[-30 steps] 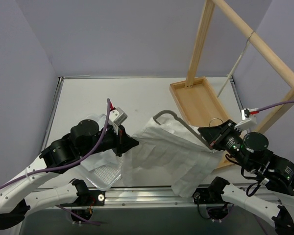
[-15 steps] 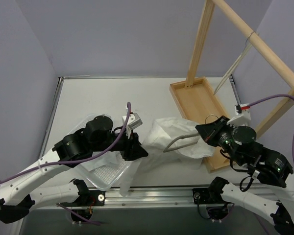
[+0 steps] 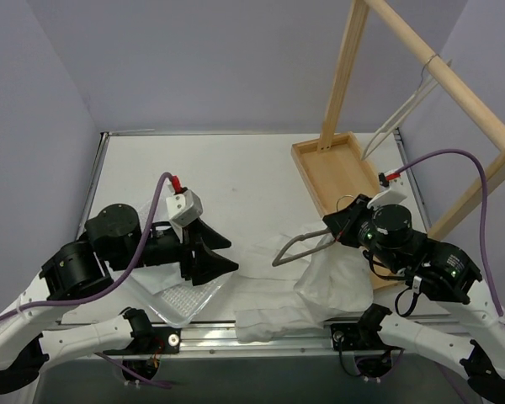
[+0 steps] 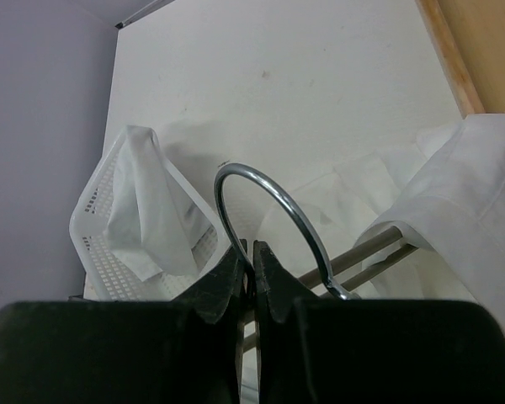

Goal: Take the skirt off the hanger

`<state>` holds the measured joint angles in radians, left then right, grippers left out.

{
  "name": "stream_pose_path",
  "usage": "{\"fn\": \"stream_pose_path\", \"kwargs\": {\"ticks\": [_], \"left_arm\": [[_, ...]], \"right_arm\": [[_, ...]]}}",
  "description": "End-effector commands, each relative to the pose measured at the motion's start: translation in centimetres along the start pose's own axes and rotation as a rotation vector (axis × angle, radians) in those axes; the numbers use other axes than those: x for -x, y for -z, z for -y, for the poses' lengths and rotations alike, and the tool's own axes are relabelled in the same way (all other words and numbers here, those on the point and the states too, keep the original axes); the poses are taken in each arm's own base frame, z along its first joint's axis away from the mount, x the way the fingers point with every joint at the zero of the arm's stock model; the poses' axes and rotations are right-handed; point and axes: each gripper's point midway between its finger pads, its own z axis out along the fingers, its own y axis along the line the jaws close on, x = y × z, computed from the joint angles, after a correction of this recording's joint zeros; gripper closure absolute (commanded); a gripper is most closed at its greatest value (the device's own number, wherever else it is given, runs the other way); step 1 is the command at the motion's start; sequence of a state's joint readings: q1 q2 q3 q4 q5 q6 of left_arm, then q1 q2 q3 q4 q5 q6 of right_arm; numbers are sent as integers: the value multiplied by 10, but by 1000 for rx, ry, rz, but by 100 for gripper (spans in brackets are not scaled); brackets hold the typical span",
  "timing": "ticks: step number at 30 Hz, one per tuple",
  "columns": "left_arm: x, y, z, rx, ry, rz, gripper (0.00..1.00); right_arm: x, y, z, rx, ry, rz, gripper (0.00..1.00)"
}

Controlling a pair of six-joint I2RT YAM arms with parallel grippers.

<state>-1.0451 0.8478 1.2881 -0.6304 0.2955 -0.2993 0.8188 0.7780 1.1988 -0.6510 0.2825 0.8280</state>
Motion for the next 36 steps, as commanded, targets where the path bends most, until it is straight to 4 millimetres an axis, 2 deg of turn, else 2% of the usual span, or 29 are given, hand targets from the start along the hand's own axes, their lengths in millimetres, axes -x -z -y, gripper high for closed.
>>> {"fn": "stream_pose_path", "kwargs": {"ticks": [1, 2, 6, 11, 14, 19, 23, 30, 31, 34, 35, 36], "left_arm": [[27, 7, 12, -32, -39, 70, 34], [33, 6, 16, -48, -43, 74, 34], [33, -13, 19, -79, -14, 26, 35], [38, -25, 28, -120, -12, 20, 35], [33, -36, 16, -65, -24, -22, 35], [32, -43, 13, -53, -35, -36, 35], [23, -49, 2, 1, -32, -78, 35], [20, -54, -18, 104, -14, -90, 37], [21, -56, -19, 112, -13, -90, 40], [20, -56, -29, 171, -1, -99, 89], [22, -57, -32, 194, 9, -96, 97], [22, -56, -35, 208, 9, -95, 98]], "right_arm": [[1, -5, -1, -3, 18, 5, 100], [-2, -8, -1, -9, 24, -5, 100], [-8, -17, -3, -22, 42, -35, 100], [-15, -29, -4, -39, 53, -62, 100], [-19, -35, -8, -30, 50, -73, 100], [-21, -40, -13, -18, 44, -82, 100], [-21, -39, -16, 0, 35, -83, 100], [-19, -34, -16, 9, 42, -82, 100], [-19, -33, -17, 14, 43, -85, 100], [-19, -30, -23, 55, 39, -87, 100], [-24, -28, -27, 85, 48, -108, 92], [-23, -25, -30, 107, 47, -108, 80]]}}
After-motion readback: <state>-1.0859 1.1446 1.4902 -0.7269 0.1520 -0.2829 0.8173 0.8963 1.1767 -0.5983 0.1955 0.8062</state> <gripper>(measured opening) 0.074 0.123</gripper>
